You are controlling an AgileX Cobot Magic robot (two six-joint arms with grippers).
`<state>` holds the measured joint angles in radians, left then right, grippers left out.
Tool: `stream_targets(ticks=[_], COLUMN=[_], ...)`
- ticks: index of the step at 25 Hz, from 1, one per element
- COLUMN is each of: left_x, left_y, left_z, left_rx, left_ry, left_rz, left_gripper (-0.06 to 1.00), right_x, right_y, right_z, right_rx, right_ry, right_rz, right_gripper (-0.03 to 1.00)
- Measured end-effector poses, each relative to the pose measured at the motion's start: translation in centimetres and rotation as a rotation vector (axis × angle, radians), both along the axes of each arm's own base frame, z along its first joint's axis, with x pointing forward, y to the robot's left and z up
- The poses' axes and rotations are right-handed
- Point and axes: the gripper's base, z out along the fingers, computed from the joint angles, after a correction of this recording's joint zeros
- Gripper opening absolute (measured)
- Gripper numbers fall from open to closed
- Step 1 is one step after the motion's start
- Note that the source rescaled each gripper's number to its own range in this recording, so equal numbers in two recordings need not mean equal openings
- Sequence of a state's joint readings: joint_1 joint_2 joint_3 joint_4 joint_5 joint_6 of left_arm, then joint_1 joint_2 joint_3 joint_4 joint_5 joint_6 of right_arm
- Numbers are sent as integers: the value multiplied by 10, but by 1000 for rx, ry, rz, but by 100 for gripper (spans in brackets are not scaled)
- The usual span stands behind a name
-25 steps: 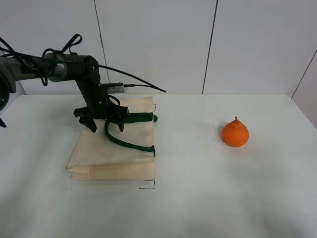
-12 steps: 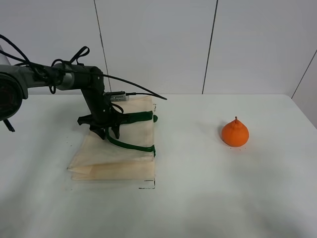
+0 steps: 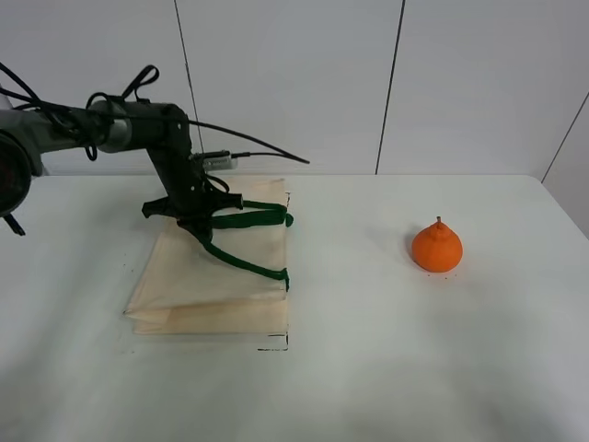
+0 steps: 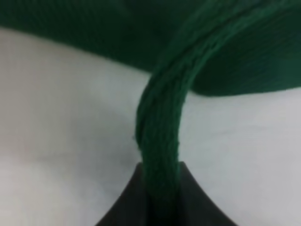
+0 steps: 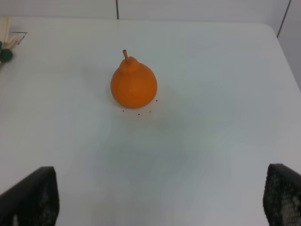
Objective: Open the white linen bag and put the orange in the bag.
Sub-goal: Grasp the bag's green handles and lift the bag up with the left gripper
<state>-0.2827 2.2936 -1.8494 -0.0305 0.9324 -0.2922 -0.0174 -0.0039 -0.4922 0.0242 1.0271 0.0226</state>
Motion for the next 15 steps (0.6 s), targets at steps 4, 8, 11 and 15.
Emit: stream_targets(ticks=[4, 8, 11, 15], left_x=[-1, -10, -16, -24], left_y=[-1, 2, 3, 4], left_z=[71, 131, 163, 192], left_rx=[-30, -42, -52, -67], left_ry=[-88, -171, -228, -305], left_rz=[-25, -77, -126, -148], left_gripper=[0, 0, 0, 0], right_x=[0, 0, 0, 0], right_y=[0, 0, 0, 0], right_z=[0, 0, 0, 0], right_rx=[0, -1, -1, -1], right_ry=[0, 0, 0, 0], right_rz=[0, 0, 0, 0], right_gripper=[100, 100, 100, 100])
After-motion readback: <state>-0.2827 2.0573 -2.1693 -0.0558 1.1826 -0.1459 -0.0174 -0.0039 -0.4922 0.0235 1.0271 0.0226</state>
